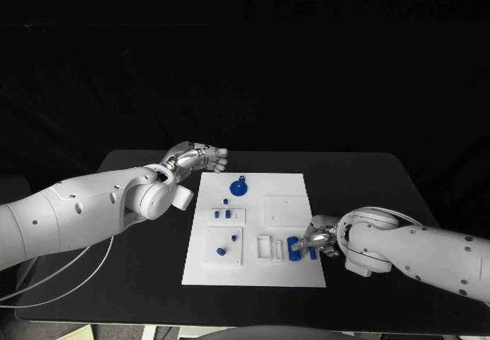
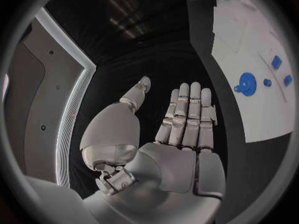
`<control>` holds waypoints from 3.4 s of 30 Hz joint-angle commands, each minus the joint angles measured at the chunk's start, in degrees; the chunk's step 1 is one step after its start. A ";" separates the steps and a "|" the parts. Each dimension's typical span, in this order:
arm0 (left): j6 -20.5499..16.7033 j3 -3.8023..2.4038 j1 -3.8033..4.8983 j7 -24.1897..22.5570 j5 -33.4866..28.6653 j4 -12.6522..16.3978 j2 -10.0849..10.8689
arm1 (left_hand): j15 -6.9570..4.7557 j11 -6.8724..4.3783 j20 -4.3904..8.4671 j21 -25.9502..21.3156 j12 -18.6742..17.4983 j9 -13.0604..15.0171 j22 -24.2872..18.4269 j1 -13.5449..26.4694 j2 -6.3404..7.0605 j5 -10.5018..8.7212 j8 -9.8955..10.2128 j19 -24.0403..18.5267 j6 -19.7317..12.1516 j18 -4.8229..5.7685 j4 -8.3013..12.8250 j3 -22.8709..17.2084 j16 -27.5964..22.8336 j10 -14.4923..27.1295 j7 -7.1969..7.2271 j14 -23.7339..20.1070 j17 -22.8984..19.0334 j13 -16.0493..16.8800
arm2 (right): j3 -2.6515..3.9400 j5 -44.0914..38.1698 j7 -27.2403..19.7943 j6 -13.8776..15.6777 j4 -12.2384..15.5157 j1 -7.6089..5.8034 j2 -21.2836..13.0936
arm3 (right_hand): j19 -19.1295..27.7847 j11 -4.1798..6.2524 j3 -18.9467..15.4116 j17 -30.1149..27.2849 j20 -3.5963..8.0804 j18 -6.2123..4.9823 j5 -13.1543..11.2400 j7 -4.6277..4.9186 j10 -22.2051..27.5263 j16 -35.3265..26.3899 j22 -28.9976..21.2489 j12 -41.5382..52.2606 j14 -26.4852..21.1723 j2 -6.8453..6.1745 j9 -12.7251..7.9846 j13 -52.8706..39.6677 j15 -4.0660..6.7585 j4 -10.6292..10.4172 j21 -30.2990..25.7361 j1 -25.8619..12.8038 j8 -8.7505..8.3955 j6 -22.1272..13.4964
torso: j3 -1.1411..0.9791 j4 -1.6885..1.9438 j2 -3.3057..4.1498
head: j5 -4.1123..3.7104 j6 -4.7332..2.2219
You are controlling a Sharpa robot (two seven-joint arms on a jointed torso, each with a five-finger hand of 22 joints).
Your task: Assemble the parts on the task board
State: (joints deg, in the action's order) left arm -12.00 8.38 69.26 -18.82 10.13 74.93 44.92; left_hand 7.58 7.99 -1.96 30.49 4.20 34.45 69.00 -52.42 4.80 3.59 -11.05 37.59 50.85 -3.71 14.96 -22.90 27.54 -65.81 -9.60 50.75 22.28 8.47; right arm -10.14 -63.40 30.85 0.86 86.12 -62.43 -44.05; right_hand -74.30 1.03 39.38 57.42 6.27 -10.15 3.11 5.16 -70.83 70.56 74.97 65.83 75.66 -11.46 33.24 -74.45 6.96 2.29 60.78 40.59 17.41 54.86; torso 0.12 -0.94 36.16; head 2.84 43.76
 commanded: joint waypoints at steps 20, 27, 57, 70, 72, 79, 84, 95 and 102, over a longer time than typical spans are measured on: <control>1.78 -0.03 0.02 -0.37 -1.06 0.09 -0.06 | 0.21 0.10 -0.07 -0.54 -0.26 -0.19 0.12 1.05 -0.10 -0.29 -0.29 0.43 -0.56 -0.59 0.00 0.65 -0.65 0.54 0.04 0.13 0.30 -0.17 | -0.16 -1.48 -1.51 1.27 -2.78 2.04 4.79 | 0.35 -0.21 -0.03 0.05 0.44 -4.85 -0.29 0.49 0.40 0.12 1.09 -0.48 -0.26 -0.16 0.15 0.15 0.09 -0.01 0.33 -0.44 -0.38 -0.05 | 0.05 -0.12 0.16 | 0.39 0.51; 1.78 -0.04 0.01 -0.53 -1.07 0.12 -0.22 | 0.22 0.11 -0.07 -0.60 -0.26 -0.23 0.13 1.14 -0.26 -0.27 -0.28 0.46 -0.61 -0.61 -0.01 0.69 -0.74 0.56 0.03 0.13 0.38 -0.19 | -0.16 -1.47 -1.43 0.91 -3.83 2.06 5.80 | 0.45 -0.25 0.09 0.02 0.45 -4.85 -0.29 0.52 0.99 0.07 1.07 -1.12 -0.31 0.01 0.19 0.48 0.05 0.06 0.34 -0.45 -0.45 -0.16 | 0.08 -0.08 0.13 | 0.38 0.47; 1.96 -0.04 0.02 -0.29 -1.21 0.01 -0.06 | 0.23 0.14 -0.07 -0.74 -0.28 -0.33 0.18 1.33 -0.46 -0.22 -0.23 0.56 -0.76 -0.67 0.07 0.84 -0.94 0.67 -0.02 0.14 0.59 -0.28 | 0.46 6.22 -1.11 7.09 0.11 0.41 3.47 | 1.16 0.42 2.90 -0.39 -0.34 -4.85 -0.25 -0.21 1.24 -0.10 0.98 -3.41 -0.33 4.74 0.12 1.81 0.59 5.34 1.35 -0.22 -0.11 3.11 | 0.05 -0.15 0.23 | 0.83 0.33; 2.08 -0.04 0.02 -0.22 -1.22 0.01 -0.28 | 0.23 0.15 -0.08 -0.78 -0.28 -0.35 0.19 1.39 -0.48 -0.23 -0.24 0.58 -0.77 -0.68 0.08 0.88 -1.00 0.69 -0.03 0.15 0.65 -0.29 | 0.44 8.70 -1.05 5.25 -1.13 0.42 6.90 | 1.21 0.43 2.67 -0.46 -0.45 -4.85 -0.24 -0.21 1.30 -0.11 0.93 -3.70 -0.33 4.63 -0.07 1.95 0.61 5.53 1.40 -1.06 -0.30 3.25 | 0.05 -0.15 0.25 | 0.85 0.35; 2.12 -0.04 0.02 -0.22 -1.42 -0.01 -0.36 | 0.23 0.15 -0.08 -0.78 -0.27 -0.35 0.19 1.39 -0.48 -0.23 -0.24 0.58 -0.77 -0.68 0.08 0.88 -1.01 0.69 -0.04 0.15 0.66 -0.29 | 0.41 8.81 -1.14 5.34 -1.57 0.43 7.44 | 1.22 0.43 2.65 -0.47 -0.46 -4.85 -0.24 -0.21 1.31 -0.12 0.92 -3.72 -0.33 4.63 -0.09 1.95 0.61 5.55 1.40 -1.14 -0.32 3.24 | 0.04 -0.15 0.30 | 0.90 0.36; 2.14 -0.03 0.02 -0.18 -1.46 0.01 -0.40 | 0.23 0.15 -0.09 -0.81 -0.27 -0.36 0.20 1.41 -0.49 -0.23 -0.24 0.59 -0.78 -0.68 0.10 0.90 -1.04 0.70 -0.04 0.15 0.69 -0.30 | 0.24 8.81 -1.20 4.64 -3.18 0.46 8.90 | 1.25 0.42 2.61 -0.49 -0.47 -4.85 -0.24 -0.21 1.33 -0.13 0.91 -3.78 -0.34 4.65 -0.14 1.97 0.61 5.59 1.40 -1.34 -0.38 3.25 | 0.03 -0.12 0.29 | 1.04 0.33; 2.13 -0.03 0.02 -0.13 -1.46 0.02 -0.39 | 0.23 0.15 -0.09 -0.82 -0.27 -0.37 0.21 1.42 -0.48 -0.23 -0.24 0.59 -0.79 -0.69 0.11 0.91 -1.06 0.70 -0.04 0.15 0.71 -0.31 | 0.06 8.76 -1.11 4.37 -3.97 0.47 9.40 | 1.28 0.42 2.56 -0.50 -0.49 -4.85 -0.24 -0.20 1.39 -0.14 0.90 -3.86 -0.34 4.64 -0.19 2.00 0.61 5.63 1.40 -1.53 -0.44 3.26 | 0.06 -0.14 0.30 | 1.14 0.42; 2.14 -0.03 0.03 -0.08 -1.46 0.03 -0.34 | 0.24 0.16 -0.09 -0.86 -0.26 -0.39 0.22 1.45 -0.50 -0.23 -0.25 0.61 -0.79 -0.69 0.12 0.93 -1.11 0.71 -0.04 0.16 0.77 -0.33 | -0.33 8.66 -0.97 3.62 -4.35 0.66 9.85 | 1.34 0.40 2.47 -0.54 -0.51 -4.85 -0.25 -0.18 1.55 -0.16 0.88 -4.09 -0.36 4.62 -0.28 2.09 0.59 5.65 1.40 -1.92 -0.55 3.26 | 0.03 -0.18 0.29 | 1.42 0.58; 2.16 -0.03 0.03 -0.04 -1.46 0.03 -0.36 | 0.24 0.16 -0.10 -0.88 -0.26 -0.40 0.23 1.47 -0.51 -0.23 -0.25 0.62 -0.80 -0.70 0.13 0.94 -1.14 0.72 -0.04 0.16 0.80 -0.34 | -0.38 8.65 -0.92 3.25 -4.04 0.67 9.85 | 1.36 0.40 2.45 -0.55 -0.52 -4.85 -0.25 -0.18 1.58 -0.17 0.87 -4.12 -0.37 4.59 -0.31 2.09 0.59 5.68 1.40 -2.03 -0.58 3.26 | 0.02 -0.21 0.30 | 1.53 0.61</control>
State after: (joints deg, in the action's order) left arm -10.63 8.40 69.25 -18.55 9.00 74.85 44.66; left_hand 7.57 8.19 -2.16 29.93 4.20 34.13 69.18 -51.53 4.34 3.59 -11.04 37.79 50.55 -3.83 15.06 -22.37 26.62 -65.61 -9.70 50.76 23.02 8.22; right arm -10.40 -54.69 29.74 5.62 81.97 -61.93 -34.22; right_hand -73.08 1.34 41.75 56.95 6.01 -10.07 2.87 4.33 -69.52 70.56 74.97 62.05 75.45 -6.79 33.01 -72.43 7.15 7.67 61.90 39.08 17.08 56.98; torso 0.16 -1.15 36.46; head 4.31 44.36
